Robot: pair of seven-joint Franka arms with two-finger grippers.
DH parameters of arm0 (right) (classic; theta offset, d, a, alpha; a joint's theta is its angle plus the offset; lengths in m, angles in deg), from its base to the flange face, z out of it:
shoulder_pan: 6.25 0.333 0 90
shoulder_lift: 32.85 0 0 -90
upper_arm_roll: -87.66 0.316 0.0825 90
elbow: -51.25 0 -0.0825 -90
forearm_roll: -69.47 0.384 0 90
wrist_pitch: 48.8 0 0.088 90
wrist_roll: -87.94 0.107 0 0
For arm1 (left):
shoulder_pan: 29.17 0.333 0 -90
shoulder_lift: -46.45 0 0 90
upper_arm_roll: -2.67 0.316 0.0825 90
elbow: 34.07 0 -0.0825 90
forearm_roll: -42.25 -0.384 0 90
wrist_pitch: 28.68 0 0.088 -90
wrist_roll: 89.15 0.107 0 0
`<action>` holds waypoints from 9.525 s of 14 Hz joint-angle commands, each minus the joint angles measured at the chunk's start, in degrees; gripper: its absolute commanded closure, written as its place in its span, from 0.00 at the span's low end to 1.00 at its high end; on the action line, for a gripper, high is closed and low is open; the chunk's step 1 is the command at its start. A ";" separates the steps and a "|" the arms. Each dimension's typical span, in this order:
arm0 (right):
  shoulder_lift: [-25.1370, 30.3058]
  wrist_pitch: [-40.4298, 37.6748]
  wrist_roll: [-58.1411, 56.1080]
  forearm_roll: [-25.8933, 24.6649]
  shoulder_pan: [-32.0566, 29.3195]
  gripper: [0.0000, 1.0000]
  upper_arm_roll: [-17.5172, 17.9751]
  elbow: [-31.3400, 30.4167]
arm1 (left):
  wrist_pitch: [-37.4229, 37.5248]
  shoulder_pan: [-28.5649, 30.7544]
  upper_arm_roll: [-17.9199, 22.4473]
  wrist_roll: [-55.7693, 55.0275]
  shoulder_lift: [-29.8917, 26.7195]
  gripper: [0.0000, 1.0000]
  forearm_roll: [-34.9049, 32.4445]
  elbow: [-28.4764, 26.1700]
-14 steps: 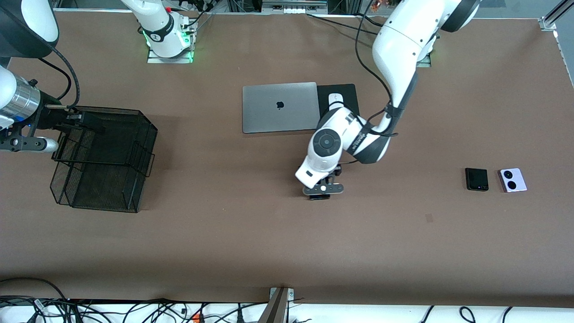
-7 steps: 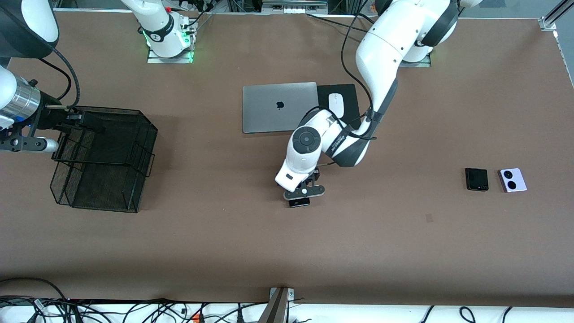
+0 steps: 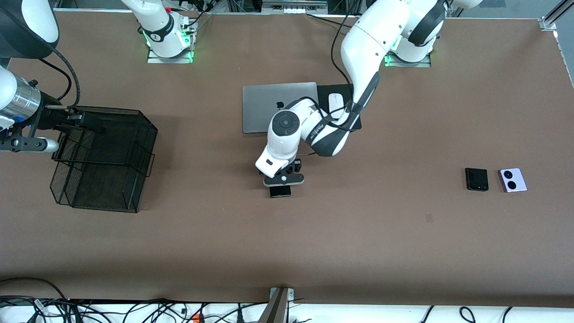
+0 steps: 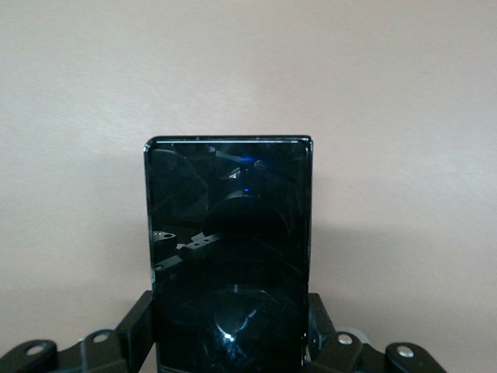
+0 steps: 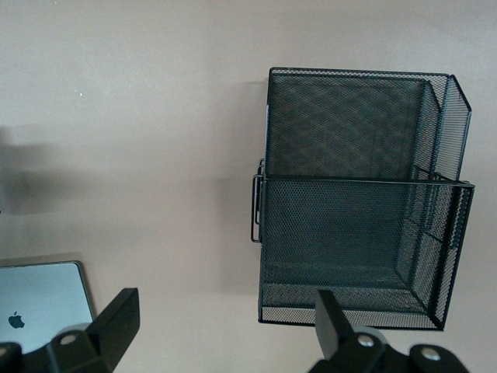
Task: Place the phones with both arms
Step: 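Carry the black phone to the table middle and release it, then move the left gripper back over the small black flip phone, then grasp the flip phone with the left gripper while the right gripper reaches the black phone, then lower the right gripper and grasp the large black phone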
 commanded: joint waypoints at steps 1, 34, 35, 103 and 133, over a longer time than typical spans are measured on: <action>0.22 0.20 0.04 0.98 -0.40 0.00 0.23 -0.05 | -1.83 -1.43 1.09 2.32 2.33 0.69 0.17 2.82; 0.22 0.20 0.04 0.98 -0.40 0.00 0.23 -0.05 | 24.25 16.13 4.86 37.36 -18.05 0.00 -0.18 -9.74; 0.22 0.20 0.04 0.98 -0.40 0.00 0.23 -0.05 | 26.00 18.24 4.86 41.39 -18.84 0.00 -0.18 -9.83; -30.97 27.07 28.78 -4.55 34.65 0.00 1.11 10.84 | -16.61 57.11 4.43 73.17 -29.48 0.00 6.93 -49.38; -47.77 45.73 30.54 -12.55 38.97 0.00 0.06 16.30 | -21.62 58.51 4.95 72.28 -24.48 0.00 5.70 -50.71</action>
